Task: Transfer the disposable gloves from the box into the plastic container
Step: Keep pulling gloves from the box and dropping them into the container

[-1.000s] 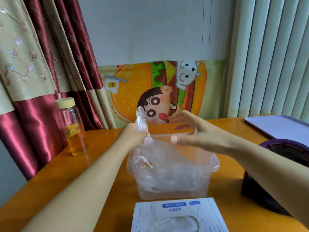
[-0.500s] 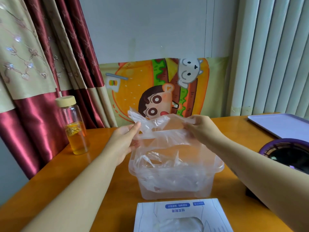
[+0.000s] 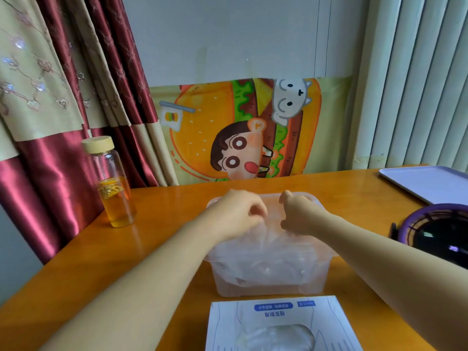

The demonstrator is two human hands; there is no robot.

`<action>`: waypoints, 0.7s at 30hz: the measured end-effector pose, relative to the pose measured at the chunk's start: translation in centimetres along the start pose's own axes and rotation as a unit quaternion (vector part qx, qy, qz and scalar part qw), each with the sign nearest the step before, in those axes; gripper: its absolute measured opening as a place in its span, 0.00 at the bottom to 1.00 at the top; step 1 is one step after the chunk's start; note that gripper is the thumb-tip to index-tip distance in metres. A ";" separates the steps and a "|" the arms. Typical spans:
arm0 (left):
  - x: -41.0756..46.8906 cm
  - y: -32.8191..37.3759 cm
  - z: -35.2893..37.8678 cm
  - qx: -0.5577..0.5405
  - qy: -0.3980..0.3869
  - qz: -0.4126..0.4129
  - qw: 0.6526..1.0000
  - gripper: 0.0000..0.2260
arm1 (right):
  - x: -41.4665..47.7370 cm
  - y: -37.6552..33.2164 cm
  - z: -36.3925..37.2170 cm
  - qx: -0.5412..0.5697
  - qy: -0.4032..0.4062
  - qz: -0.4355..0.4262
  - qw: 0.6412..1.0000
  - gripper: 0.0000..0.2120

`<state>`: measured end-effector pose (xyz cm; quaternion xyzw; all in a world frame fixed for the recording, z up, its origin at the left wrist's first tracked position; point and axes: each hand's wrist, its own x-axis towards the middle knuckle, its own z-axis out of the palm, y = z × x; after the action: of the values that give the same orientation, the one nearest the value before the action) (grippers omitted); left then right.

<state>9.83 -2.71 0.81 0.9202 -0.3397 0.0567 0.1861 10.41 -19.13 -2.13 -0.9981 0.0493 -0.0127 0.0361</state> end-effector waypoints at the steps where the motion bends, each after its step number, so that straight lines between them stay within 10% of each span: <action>1: 0.8 0.0 0.7 0.026 -0.082 -0.020 0.996 0.10 | 0.0 0.0 0.3 -0.012 -0.003 -0.001 1.000 0.29; 9: 3.7 -1.2 4.2 0.117 -0.328 -0.121 0.930 0.24 | -1.8 0.6 -1.3 -0.081 0.148 -0.165 0.972 0.16; 15: 3.8 -1.6 4.9 0.183 -0.385 -0.105 0.899 0.27 | -0.7 0.5 0.5 -0.133 -0.251 -0.136 0.949 0.18; 21: 3.5 -1.2 3.8 0.215 -0.387 -0.118 0.889 0.20 | -0.7 0.7 0.1 -0.101 -0.221 -0.156 0.957 0.27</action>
<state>13.23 -5.44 -2.27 0.9200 -0.2531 -0.2549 -0.1569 9.66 -19.80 -2.27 -0.9696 -0.1147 0.2083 -0.0570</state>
